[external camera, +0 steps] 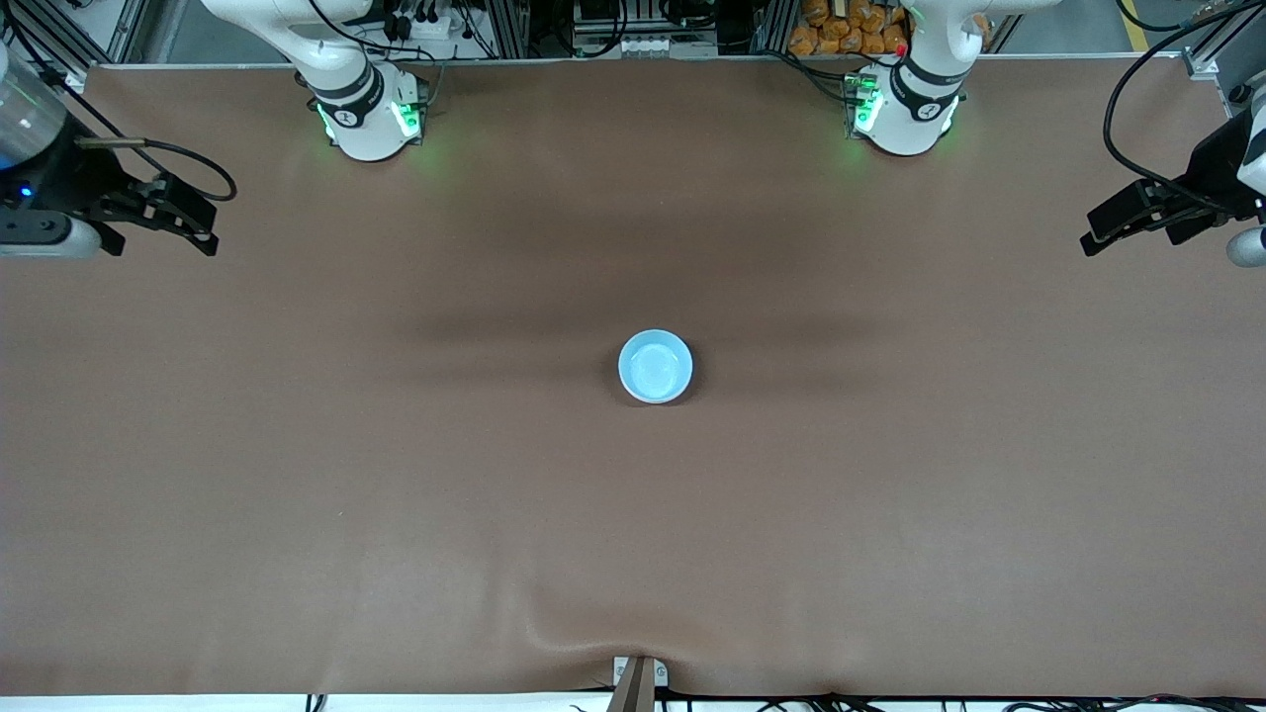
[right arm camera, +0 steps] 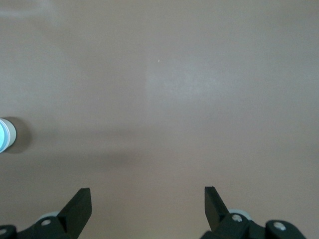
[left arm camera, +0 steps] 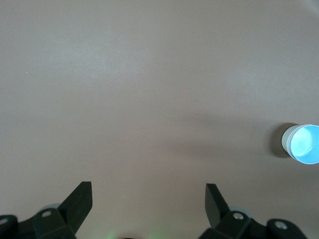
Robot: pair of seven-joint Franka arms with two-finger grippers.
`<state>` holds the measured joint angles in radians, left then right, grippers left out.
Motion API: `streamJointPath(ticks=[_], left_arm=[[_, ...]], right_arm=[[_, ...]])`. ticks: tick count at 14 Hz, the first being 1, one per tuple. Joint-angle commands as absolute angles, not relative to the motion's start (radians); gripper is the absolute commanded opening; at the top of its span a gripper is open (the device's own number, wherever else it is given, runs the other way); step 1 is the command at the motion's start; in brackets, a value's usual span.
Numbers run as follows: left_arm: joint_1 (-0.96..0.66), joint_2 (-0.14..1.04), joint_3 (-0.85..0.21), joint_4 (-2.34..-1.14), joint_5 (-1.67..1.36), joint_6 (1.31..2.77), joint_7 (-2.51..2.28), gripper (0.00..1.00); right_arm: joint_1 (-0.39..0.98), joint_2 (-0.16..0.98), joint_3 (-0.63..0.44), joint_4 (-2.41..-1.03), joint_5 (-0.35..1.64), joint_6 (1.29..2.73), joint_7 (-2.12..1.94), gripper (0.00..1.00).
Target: Stack pink and blue bowls on white bowl
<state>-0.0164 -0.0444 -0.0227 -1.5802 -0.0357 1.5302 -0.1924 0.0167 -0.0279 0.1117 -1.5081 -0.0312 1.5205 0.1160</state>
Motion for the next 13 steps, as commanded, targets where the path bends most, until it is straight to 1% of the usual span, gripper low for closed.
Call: streamJointPath(ticks=[1, 2, 5, 13], left_arm=[[-0.012, -0.043, -0.023, -1.572, -0.061, 1.529, -0.169, 1.00], [-0.011, -0.044, -0.023, -1.572, -0.061, 1.528, -0.169, 1.00], [-0.009, -0.052, -0.025, -1.574, -0.061, 1.516, -0.166, 1.00], [-0.014, -0.057, -0.026, -1.554, -0.045, 1.460, -0.064, 1.00]], right_arm=[[0.015, -0.011, 0.118, -1.462, -0.045, 1.474, 0.098, 1.00], [0.014, -0.011, 0.117, -1.459, -0.031, 1.445, 0.100, 1.00], [0.014, -0.021, 0.106, -1.457, -0.029, 1.433, 0.098, 1.00], [0.020, -0.012, 0.103, -1.466, -0.026, 1.459, 0.098, 1.00]])
